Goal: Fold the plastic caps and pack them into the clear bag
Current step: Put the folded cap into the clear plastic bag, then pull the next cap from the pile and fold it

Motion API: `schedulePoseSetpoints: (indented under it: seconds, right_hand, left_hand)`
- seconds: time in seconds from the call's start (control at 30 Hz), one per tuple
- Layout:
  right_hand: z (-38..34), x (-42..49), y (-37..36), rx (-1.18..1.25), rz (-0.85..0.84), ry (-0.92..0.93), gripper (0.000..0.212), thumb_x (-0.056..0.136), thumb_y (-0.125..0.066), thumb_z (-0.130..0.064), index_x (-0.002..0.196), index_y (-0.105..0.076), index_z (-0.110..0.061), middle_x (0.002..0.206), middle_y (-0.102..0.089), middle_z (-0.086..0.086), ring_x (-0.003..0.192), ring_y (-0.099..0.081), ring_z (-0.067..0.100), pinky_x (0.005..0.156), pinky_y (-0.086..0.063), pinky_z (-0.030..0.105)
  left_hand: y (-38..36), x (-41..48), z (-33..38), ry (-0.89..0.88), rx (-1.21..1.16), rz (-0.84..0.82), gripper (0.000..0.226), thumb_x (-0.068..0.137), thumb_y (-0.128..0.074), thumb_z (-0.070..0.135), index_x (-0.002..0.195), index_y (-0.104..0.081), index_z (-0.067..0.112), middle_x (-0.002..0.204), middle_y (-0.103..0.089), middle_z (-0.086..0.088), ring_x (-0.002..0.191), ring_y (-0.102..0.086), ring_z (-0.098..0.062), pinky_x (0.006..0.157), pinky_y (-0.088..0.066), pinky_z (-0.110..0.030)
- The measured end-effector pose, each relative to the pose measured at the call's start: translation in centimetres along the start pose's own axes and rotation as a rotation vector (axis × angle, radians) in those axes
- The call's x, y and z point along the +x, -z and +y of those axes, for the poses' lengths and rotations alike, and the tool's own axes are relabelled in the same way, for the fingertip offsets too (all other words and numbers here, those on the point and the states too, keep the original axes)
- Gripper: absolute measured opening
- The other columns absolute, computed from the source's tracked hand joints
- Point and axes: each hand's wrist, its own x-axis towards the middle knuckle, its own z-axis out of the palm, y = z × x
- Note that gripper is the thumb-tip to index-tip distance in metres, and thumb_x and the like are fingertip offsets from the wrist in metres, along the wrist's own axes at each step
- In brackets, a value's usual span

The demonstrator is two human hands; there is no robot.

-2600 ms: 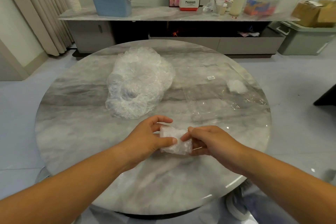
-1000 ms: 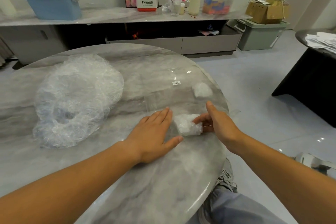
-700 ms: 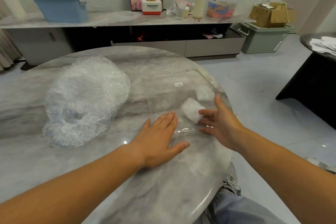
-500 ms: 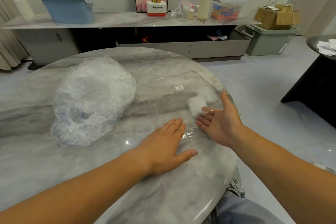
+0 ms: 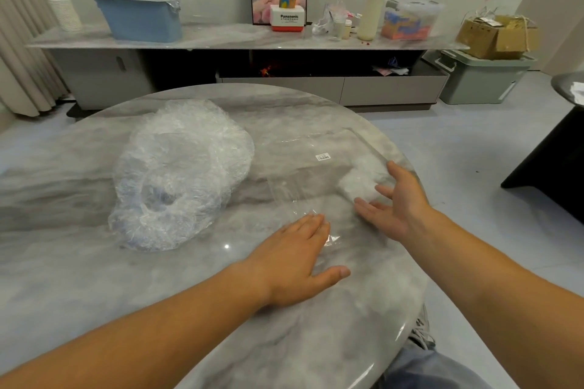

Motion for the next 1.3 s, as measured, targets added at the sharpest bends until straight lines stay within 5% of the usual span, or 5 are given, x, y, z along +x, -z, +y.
schedulePoseSetpoints:
  seconds: [0.27, 0.53, 0.8, 1.07, 1.3]
  right_hand:
    - [0.1, 0.0, 0.5, -0.020, -0.145, -0.093, 0.075, 0.093, -0.052, -0.066, 0.135, -0.054, -0.005, 0.154, -0.037, 0.025, 0.138, -0.043, 0.036, 0.112, -0.041, 0.041]
    - [0.6, -3.1, 2.6, -0.062, 0.015, 0.022, 0.065, 0.101, -0.061, -0.037, 0.149, -0.035, -0.002, 0.146, -0.041, 0.030, 0.124, -0.056, 0.042, 0.105, -0.050, 0.046]
    - [2.1, -6.6, 0.4, -0.657, 0.151, 0.368, 0.021, 0.099, -0.054, -0.026, 0.101, -0.056, -0.006, 0.077, -0.050, 0.011, 0.062, -0.052, 0.024, 0.059, -0.051, 0.037]
    - [8.4, -9.7, -4.9, -0.950, -0.356, 0.333, 0.027, 0.101, -0.057, -0.027, 0.094, -0.071, -0.004, 0.086, -0.071, 0.010, 0.072, -0.066, 0.018, 0.063, -0.055, 0.033]
    - [10.8, -12.5, -8.8, -1.122, -0.531, 0.473, 0.029, 0.103, -0.052, -0.035, 0.095, -0.073, -0.016, 0.096, -0.073, -0.006, 0.090, -0.069, 0.010, 0.076, -0.057, 0.025]
  left_hand:
    - [-0.5, -0.2, -0.2, 0.001, -0.010, -0.009, 0.085, 0.095, -0.031, 0.072, 0.161, -0.005, 0.023, 0.168, 0.010, 0.003, 0.153, 0.011, -0.011, 0.126, -0.003, -0.035]
    - [0.1, -1.7, -0.4, 0.002, -0.097, 0.040, 0.076, 0.094, -0.033, 0.073, 0.158, -0.008, 0.040, 0.167, 0.015, 0.010, 0.152, 0.016, -0.007, 0.126, -0.010, -0.040]
    - [3.0, -9.4, -6.5, 0.330, -0.012, 0.248, 0.056, 0.102, -0.035, 0.055, 0.148, -0.040, 0.024, 0.160, -0.027, -0.001, 0.146, -0.027, -0.021, 0.117, -0.029, -0.037]
    - [2.7, -14.5, -12.2, 0.526, 0.081, 0.110, 0.059, 0.102, -0.028, 0.059, 0.146, -0.047, 0.024, 0.166, -0.014, -0.008, 0.153, -0.010, -0.024, 0.122, -0.013, -0.039]
    - [2.5, -15.9, -13.3, 0.463, 0.130, 0.206, 0.040, 0.102, -0.033, 0.055, 0.085, -0.048, 0.022, 0.095, -0.045, 0.008, 0.098, -0.046, -0.017, 0.091, -0.033, -0.030]
